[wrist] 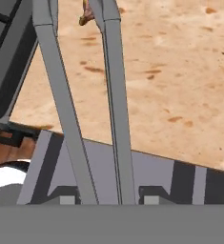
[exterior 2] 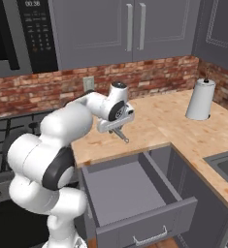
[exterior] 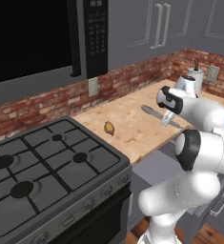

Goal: Pick the tongs from the drawer and place it on the counter.

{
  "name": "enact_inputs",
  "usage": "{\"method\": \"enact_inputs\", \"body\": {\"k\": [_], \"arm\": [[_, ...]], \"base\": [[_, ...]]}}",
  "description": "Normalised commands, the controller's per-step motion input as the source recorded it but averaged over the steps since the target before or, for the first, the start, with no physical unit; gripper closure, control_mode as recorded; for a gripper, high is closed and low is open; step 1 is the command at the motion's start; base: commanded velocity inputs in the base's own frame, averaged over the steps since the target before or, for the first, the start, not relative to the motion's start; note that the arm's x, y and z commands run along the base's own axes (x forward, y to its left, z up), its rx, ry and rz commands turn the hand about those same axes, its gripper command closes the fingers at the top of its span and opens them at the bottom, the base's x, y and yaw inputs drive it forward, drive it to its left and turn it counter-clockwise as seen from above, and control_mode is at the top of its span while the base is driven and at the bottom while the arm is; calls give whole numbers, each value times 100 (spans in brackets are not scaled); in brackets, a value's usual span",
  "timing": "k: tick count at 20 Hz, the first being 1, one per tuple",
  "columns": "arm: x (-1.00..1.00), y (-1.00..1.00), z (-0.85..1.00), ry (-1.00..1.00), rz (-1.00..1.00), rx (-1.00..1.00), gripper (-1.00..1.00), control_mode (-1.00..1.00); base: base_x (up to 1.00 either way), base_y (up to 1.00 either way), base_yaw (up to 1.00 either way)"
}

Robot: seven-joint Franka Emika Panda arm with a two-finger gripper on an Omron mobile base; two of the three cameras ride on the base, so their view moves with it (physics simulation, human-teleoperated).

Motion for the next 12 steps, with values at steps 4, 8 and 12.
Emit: {"method": "enact_inputs", "body": {"k": [4,8,12], "arm": [[71,48,-22,0,-22,4,100,-100],[34,15,-41,0,-16,1,100,-100],[55,9,-49,2,-3,0,100,-100]], "base": [[0,0,0],[0,0,0],[0,0,0]]}}
